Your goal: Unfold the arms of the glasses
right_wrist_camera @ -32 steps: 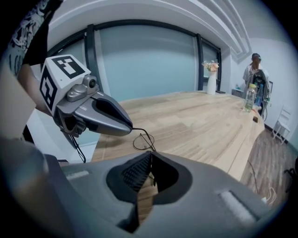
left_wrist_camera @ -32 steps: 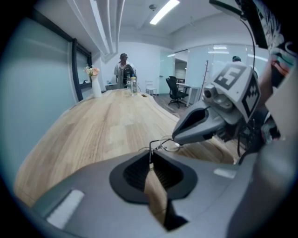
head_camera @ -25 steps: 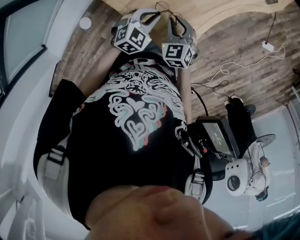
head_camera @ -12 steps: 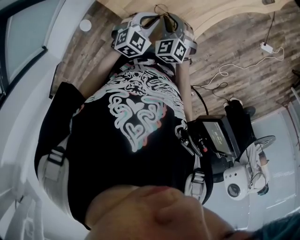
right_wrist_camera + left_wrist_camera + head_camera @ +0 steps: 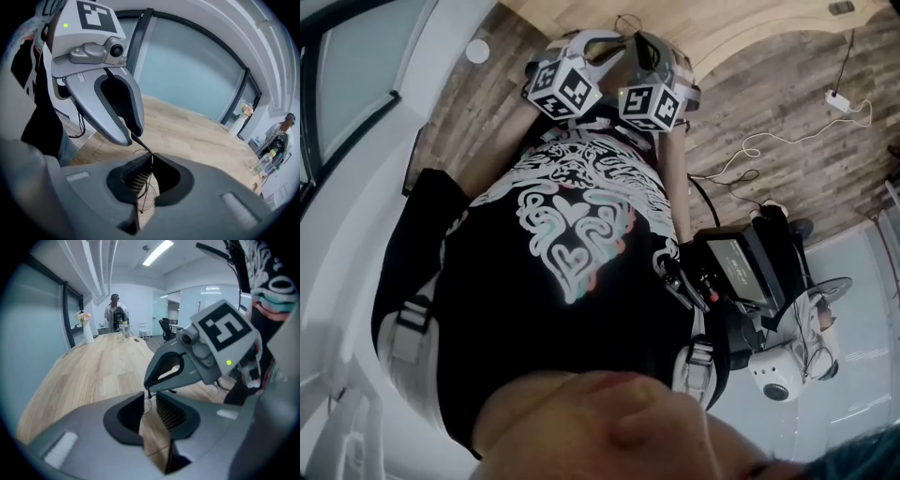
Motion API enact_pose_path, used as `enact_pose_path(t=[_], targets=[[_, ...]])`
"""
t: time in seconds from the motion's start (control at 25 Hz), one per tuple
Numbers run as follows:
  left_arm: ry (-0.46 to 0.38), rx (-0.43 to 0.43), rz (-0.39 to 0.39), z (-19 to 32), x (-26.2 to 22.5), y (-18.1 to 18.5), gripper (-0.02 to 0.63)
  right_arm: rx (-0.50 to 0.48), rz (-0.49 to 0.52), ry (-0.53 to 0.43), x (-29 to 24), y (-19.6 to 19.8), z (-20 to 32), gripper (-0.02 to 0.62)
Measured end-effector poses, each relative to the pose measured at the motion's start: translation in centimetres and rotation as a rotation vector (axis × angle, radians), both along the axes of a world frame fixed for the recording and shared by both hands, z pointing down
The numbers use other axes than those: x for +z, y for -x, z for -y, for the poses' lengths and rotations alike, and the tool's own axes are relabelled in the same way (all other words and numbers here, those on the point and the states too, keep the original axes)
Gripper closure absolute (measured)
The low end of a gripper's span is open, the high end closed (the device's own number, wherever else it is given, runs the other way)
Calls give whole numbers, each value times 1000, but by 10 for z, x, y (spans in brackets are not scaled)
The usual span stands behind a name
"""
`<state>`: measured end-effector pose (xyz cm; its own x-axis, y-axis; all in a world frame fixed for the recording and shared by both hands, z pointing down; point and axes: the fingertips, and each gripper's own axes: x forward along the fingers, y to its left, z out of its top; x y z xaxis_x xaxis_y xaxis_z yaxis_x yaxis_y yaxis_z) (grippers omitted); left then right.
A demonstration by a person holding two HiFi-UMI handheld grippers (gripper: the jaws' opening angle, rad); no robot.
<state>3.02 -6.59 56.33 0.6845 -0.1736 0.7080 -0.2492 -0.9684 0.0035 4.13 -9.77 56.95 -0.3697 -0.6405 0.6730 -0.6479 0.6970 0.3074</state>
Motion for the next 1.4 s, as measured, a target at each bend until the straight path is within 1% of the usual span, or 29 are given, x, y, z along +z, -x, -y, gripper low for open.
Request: enact_pose_path(t=[0.04, 0.12, 0.2, 0.36, 0.48, 0.52, 0.6, 0.68, 0.76, 0.8, 0.96, 1.0, 1.12, 1.24, 1.32, 1.4], targets=[[-10, 7, 2, 0, -3, 5, 554, -1, 21, 0, -2, 0, -1, 588], [-18, 9, 11, 5, -5, 15, 536, -14, 73, 6, -6, 2, -4, 588], [-14, 35, 20, 9, -3, 20, 515, -28, 115, 4, -10, 3, -5, 588], [-11, 164, 0, 23, 5, 12, 511, -22, 179, -15, -16, -1, 3, 588], [23, 228, -9, 29, 12, 9, 511, 2, 213, -20, -15, -5, 4, 588], [19, 256, 2, 30, 14, 10, 511, 4, 227, -23, -15, -4, 4, 588], [-28, 307, 46, 36, 20, 14, 512, 10, 266, -31, -16, -6, 3, 588], [-64, 320, 73, 46, 23, 18, 512, 20, 305, -33, -17, -8, 1, 588], [-55, 331, 80, 49, 25, 17, 512, 12, 338, -37, -17, -5, -3, 588], [-53, 357, 91, 48, 26, 15, 512, 2, 351, -41, -17, -2, -5, 588], [-114, 560, 192, 36, 42, -1, 512, -22, 345, -39, -17, 0, -6, 588], [-117, 596, 207, 34, 45, -6, 512, -26, 342, -36, -17, -1, -6, 588], [-107, 671, 234, 30, 50, -17, 512, -36, 341, -29, -18, 0, -7, 588], [-123, 741, 267, 28, 53, -22, 512, -50, 345, -35, -16, -1, -6, 588], [-125, 793, 303, 28, 61, -21, 512, -55, 350, -32, -15, -1, -3, 588], [-109, 843, 344, 26, 70, -16, 512, -60, 352, -17, -15, 0, -2, 588]])
